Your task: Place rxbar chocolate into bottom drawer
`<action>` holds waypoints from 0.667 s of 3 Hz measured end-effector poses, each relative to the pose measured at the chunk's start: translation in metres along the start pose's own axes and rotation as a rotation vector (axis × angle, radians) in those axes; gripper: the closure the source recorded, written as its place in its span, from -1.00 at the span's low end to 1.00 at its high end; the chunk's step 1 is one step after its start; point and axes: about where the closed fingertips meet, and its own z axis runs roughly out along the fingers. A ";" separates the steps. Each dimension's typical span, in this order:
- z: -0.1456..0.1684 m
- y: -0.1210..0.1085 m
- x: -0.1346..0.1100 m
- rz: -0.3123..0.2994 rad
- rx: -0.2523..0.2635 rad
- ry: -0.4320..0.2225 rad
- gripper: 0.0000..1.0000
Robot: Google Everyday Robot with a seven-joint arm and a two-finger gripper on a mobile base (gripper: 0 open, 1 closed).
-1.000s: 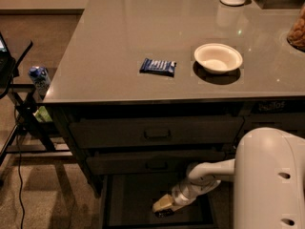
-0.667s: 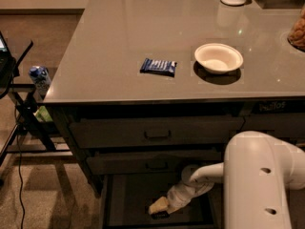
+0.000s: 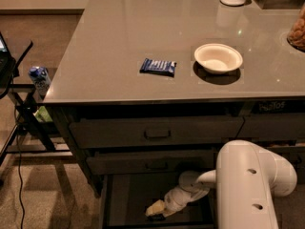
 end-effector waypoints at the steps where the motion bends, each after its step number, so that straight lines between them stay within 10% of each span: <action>1: 0.004 -0.002 0.001 0.016 0.001 -0.005 1.00; 2: 0.013 -0.007 -0.006 0.059 0.000 -0.043 1.00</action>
Offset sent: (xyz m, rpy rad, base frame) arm 0.0151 0.0009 -0.0270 -0.0114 -0.0231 -0.1498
